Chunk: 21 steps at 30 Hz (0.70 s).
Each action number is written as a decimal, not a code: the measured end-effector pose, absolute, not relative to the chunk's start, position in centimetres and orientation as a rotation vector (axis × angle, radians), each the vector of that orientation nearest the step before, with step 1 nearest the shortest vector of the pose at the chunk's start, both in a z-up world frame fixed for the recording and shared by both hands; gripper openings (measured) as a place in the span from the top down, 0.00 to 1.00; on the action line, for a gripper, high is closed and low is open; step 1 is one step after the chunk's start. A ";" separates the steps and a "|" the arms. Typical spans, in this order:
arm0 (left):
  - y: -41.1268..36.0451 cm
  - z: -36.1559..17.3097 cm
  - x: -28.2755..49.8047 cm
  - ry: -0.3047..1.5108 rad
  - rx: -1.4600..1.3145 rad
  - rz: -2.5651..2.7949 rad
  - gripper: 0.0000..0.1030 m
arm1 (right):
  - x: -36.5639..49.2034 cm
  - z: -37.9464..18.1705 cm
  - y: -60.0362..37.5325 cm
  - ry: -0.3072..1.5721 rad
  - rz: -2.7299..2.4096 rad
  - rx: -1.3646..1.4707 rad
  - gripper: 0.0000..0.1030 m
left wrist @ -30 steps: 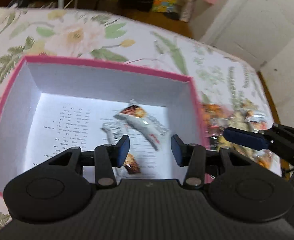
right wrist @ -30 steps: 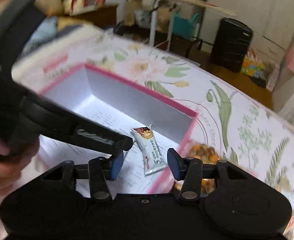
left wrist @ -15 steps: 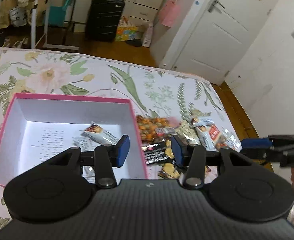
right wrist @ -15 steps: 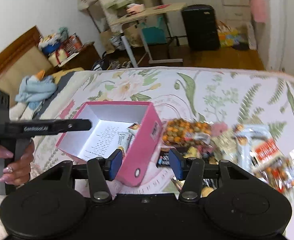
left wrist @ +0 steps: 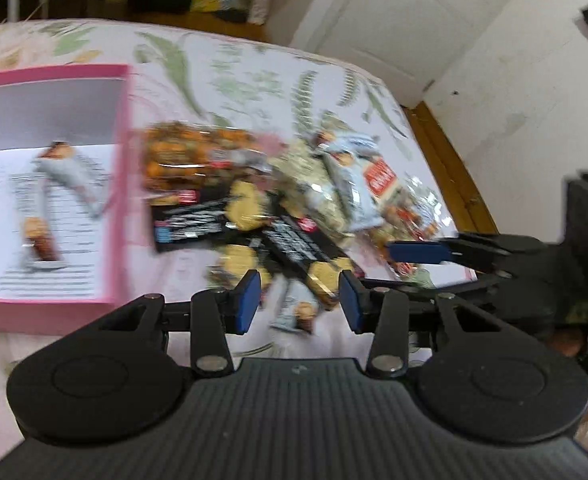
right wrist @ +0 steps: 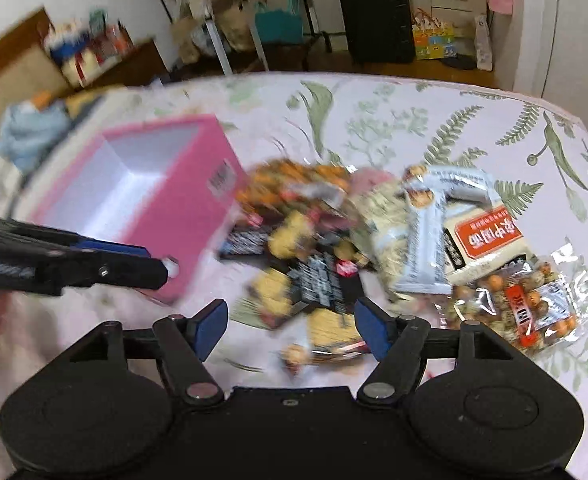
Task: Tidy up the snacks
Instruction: 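Move both grippers back to the snack pile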
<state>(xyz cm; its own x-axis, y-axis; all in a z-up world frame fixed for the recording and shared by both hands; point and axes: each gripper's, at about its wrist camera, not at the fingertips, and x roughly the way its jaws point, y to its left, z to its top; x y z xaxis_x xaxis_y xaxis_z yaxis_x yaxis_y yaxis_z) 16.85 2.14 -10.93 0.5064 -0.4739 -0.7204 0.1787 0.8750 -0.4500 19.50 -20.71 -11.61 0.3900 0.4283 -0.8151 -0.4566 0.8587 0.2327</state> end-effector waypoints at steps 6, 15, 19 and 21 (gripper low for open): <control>0.8 -15.2 18.8 0.986 -0.474 -0.354 0.66 | 20.7 -15.1 -21.1 1.014 0.528 -0.064 0.29; -0.2 -20.5 21.8 1.065 -0.651 -0.333 0.66 | 21.2 -18.2 -20.6 1.001 0.565 -0.122 0.23; -0.5 -21.5 21.6 1.067 -0.699 -0.340 0.66 | 21.4 -19.0 -20.4 1.005 0.520 -0.129 0.23; -0.5 -21.4 21.6 1.065 -0.699 -0.343 0.67 | 21.3 -19.2 -20.4 0.994 0.522 -0.129 0.23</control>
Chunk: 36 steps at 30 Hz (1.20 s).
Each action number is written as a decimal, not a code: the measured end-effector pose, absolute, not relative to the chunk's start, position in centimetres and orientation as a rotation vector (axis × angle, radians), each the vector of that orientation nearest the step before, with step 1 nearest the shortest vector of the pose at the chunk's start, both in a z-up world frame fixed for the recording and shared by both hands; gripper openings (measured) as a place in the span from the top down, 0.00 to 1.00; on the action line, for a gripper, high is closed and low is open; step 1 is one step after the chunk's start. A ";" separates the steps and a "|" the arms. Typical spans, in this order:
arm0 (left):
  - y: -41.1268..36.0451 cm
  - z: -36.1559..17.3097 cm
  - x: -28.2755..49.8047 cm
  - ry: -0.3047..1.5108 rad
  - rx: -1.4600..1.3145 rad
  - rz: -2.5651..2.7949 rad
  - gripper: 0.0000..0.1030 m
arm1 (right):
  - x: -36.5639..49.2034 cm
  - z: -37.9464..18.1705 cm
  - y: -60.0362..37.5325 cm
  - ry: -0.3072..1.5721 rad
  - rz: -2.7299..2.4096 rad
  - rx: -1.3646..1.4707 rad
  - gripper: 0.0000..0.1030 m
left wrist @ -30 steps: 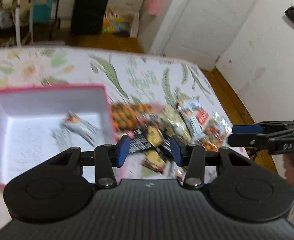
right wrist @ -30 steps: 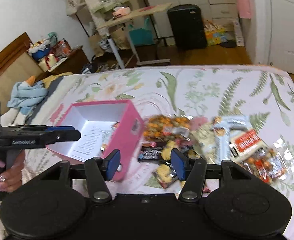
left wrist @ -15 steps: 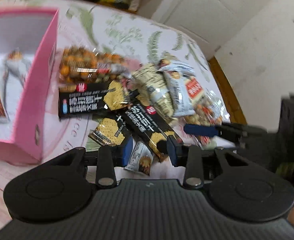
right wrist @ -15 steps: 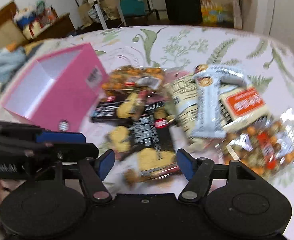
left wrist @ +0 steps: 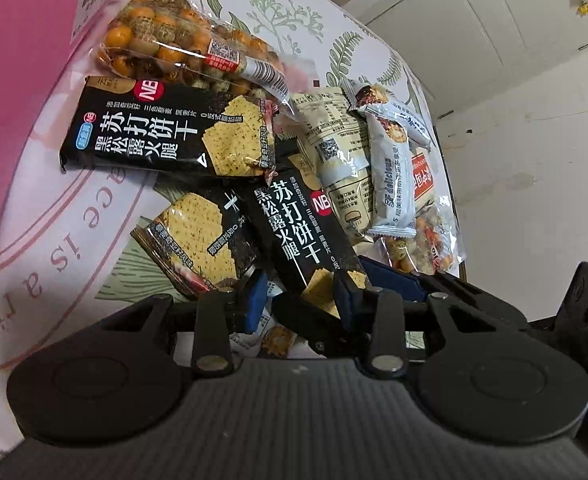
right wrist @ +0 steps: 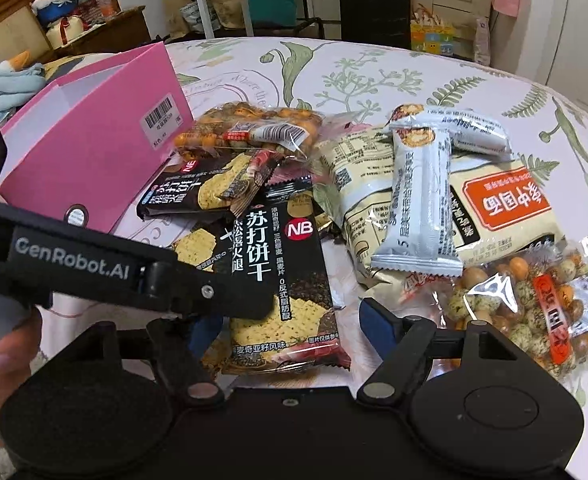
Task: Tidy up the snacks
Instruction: 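Move both grippers back to the snack pile, then grasp a black NB cracker pack with the left gripper while the right grasps another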
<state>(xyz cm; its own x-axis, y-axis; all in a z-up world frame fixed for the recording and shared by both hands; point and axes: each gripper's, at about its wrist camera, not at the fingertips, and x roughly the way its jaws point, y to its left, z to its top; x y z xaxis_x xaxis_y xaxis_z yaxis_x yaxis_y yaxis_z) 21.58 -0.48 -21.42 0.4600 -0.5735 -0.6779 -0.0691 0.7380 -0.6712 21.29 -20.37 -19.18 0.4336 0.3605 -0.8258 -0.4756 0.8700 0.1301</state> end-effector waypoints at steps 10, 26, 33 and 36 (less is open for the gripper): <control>0.6 -21.7 21.9 1.121 -0.779 -0.305 0.70 | 21.2 -18.8 -19.4 1.096 0.571 -0.048 0.39; 0.4 -19.2 21.1 1.242 -0.749 -0.379 0.70 | 17.8 -17.4 -17.1 1.096 0.508 -0.154 0.42; 0.5 -16.5 19.1 1.234 -0.681 -0.420 0.70 | 15.8 -15.0 -16.4 1.105 0.475 -0.164 0.42; 0.6 -14.9 18.6 1.211 -0.659 -0.441 0.70 | 14.5 -13.8 -16.0 1.048 0.469 -0.211 0.43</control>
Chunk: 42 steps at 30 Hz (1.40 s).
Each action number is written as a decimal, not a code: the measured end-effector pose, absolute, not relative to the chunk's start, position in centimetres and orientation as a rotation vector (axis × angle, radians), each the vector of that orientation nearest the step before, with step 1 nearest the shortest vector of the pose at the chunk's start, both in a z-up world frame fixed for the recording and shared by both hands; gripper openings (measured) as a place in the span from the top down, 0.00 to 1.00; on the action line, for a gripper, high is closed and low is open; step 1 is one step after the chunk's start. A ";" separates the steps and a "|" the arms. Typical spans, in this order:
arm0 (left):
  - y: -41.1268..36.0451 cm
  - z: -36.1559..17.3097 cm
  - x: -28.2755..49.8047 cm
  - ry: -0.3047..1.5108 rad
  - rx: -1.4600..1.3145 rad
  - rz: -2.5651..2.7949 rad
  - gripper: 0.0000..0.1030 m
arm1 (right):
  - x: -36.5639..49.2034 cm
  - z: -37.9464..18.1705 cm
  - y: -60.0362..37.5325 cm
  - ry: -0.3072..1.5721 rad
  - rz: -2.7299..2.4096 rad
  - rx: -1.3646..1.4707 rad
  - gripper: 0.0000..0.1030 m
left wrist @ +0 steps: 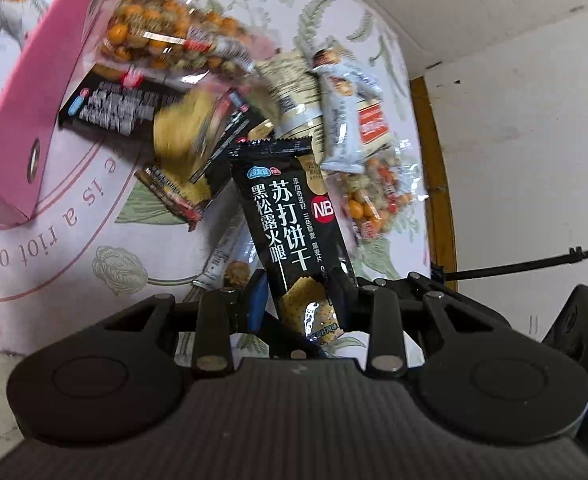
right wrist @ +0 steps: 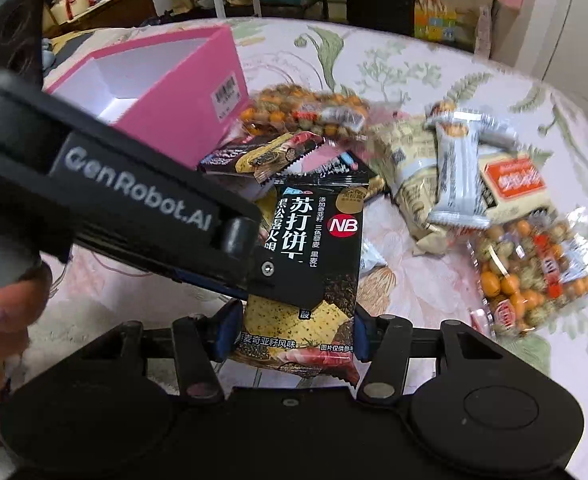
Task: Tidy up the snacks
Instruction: 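Grasp a black NB cracker pack with the left gripper while the right grasps another, then lift the black cracker packs in both grippers over the pink box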
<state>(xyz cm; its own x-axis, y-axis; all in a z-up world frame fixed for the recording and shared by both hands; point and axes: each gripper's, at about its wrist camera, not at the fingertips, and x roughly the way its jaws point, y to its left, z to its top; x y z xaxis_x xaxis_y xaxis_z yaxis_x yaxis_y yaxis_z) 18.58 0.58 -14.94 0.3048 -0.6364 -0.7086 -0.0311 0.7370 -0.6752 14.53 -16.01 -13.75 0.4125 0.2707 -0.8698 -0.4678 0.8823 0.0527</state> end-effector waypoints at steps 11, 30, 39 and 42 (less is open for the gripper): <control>1.2 -9.8 16.3 1.178 -0.538 -0.474 0.69 | 12.4 -9.3 -15.2 0.987 0.491 -0.250 0.45; 12.2 -3.1 13.1 1.054 -0.428 -0.346 0.65 | 12.0 -3.3 -4.9 0.867 0.682 -0.372 0.47; 21.2 -5.1 18.4 1.057 -0.412 -0.218 0.65 | 19.0 -5.7 2.7 0.875 0.846 -0.266 0.47; 22.8 -6.9 20.2 1.089 -0.414 -0.175 0.65 | 20.9 -7.4 4.8 0.912 0.877 -0.234 0.47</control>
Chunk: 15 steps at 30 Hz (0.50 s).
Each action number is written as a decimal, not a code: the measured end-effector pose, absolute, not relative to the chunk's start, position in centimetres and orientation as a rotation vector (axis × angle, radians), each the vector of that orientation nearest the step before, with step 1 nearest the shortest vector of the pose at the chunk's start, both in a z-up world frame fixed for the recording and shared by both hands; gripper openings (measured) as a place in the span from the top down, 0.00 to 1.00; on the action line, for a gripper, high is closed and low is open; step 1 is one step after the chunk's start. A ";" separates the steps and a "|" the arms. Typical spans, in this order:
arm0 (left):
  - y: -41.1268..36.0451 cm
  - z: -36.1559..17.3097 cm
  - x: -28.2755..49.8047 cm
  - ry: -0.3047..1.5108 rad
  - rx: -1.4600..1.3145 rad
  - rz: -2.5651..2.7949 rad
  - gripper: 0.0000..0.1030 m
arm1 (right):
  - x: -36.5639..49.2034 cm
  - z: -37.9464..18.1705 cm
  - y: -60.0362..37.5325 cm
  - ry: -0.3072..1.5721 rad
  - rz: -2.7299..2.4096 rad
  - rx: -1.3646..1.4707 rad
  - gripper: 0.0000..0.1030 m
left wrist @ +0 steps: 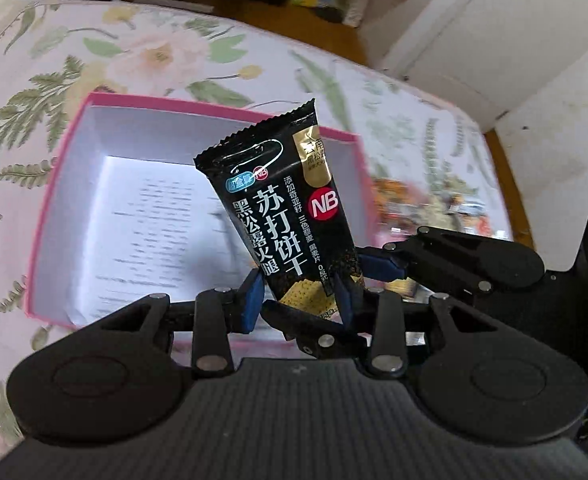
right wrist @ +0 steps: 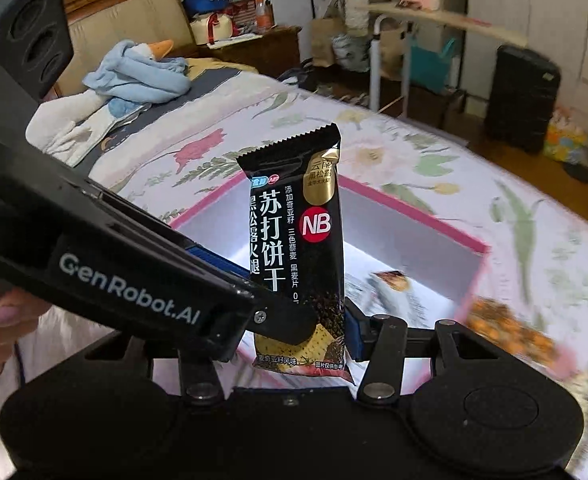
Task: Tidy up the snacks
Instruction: 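Lift the black cracker packs in both grippers over the pink box, then open both grippers to drop the cracker packs into the box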
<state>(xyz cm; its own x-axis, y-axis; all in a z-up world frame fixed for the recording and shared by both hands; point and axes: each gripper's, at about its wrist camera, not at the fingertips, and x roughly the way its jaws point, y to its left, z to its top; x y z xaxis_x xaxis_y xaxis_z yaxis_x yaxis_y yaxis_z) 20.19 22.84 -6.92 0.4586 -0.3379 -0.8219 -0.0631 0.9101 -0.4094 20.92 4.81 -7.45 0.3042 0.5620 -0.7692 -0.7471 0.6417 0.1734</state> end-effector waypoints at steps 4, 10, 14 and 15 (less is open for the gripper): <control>24.2 -10.0 22.0 1.144 -0.420 -0.121 0.63 | 23.1 -10.7 6.7 1.005 0.895 -0.169 0.47; 24.6 -12.7 22.8 1.177 -0.394 -0.082 0.63 | 22.9 -13.7 8.1 1.065 0.884 -0.153 0.45; 24.1 -12.2 22.3 1.116 -0.290 0.004 0.60 | 22.4 -13.8 8.4 1.049 0.864 -0.163 0.32; 24.1 -11.9 22.1 1.102 -0.280 0.007 0.59 | 22.2 -13.6 8.2 1.044 0.862 -0.170 0.32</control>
<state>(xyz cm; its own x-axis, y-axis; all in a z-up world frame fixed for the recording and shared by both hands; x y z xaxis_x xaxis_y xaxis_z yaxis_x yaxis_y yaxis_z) 22.10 24.09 -11.89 0.4553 -0.1328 -0.8804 -0.1442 0.9648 -0.2201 22.20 8.17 -13.61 0.2175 0.5422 -0.8116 -0.6941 0.6705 0.2620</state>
